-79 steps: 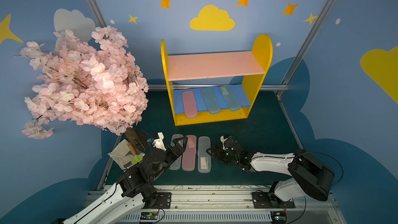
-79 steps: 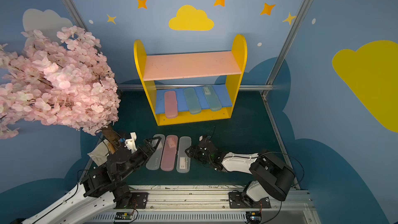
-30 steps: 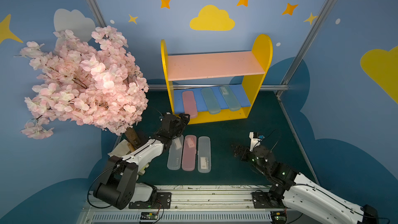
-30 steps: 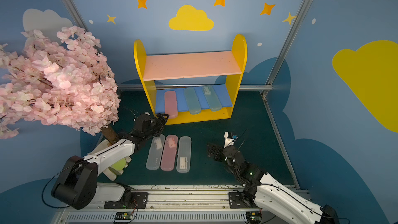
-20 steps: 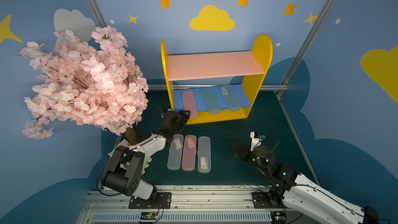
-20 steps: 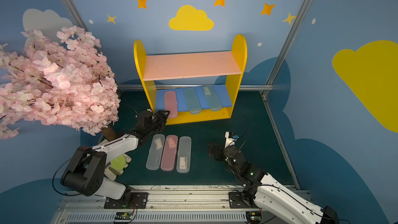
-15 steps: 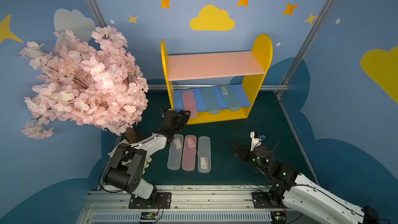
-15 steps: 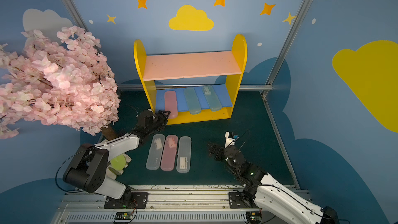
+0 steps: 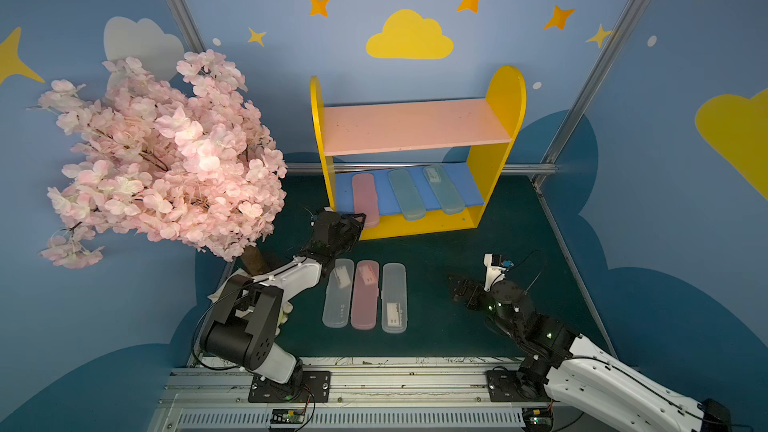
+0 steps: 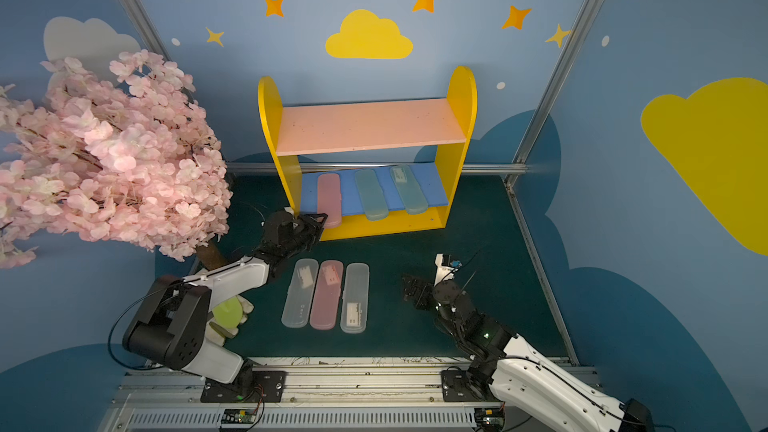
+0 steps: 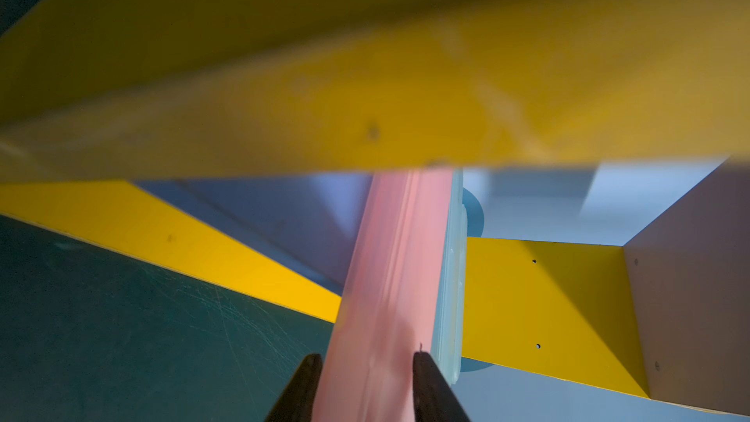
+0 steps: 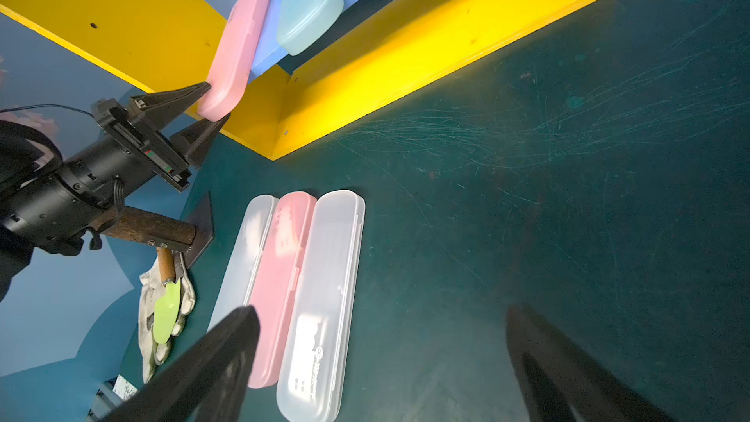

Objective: Remove the pencil cases from the shelf
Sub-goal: Pick up the pencil case from the shelf.

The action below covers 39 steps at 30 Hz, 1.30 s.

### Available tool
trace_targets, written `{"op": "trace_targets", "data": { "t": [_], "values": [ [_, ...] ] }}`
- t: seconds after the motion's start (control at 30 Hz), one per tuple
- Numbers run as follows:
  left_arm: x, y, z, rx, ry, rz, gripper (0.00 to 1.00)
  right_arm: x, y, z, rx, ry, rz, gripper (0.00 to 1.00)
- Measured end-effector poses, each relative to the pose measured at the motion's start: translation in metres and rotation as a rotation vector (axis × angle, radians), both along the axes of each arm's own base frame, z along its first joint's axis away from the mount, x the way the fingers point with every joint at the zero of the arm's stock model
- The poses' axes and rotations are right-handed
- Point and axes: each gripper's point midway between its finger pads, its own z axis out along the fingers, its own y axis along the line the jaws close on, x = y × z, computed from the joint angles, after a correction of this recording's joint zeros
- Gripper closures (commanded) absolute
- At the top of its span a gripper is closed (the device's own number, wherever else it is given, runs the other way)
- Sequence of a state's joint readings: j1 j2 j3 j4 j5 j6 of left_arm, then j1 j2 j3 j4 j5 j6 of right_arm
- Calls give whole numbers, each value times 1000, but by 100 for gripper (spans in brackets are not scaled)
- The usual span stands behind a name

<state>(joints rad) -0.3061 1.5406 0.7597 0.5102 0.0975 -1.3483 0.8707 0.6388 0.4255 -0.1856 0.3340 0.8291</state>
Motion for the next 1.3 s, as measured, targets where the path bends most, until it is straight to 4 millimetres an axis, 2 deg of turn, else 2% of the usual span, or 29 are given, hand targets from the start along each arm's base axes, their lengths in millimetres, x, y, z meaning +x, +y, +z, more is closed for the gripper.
{"op": "trace_targets", "data": {
  "t": [0.43,0.7,1.03,1.17,1.3],
  "values": [
    [0,-2,24,-24,-59,-18,96,0,-1,3,10,-6,-3,1],
    [-14,-13,46,-36,-93,-90,97,-1,0,4,16,-7,5,1],
    [-64,-52,94,-49,-214,-281,97,-6,7,6,36,4,49,1],
    [-89,-62,97,-49,-236,-347,97,-11,17,20,86,-10,110,1],
    [-115,-68,95,-54,-243,-389,97,-15,27,41,159,-27,174,3]
  ]
}}
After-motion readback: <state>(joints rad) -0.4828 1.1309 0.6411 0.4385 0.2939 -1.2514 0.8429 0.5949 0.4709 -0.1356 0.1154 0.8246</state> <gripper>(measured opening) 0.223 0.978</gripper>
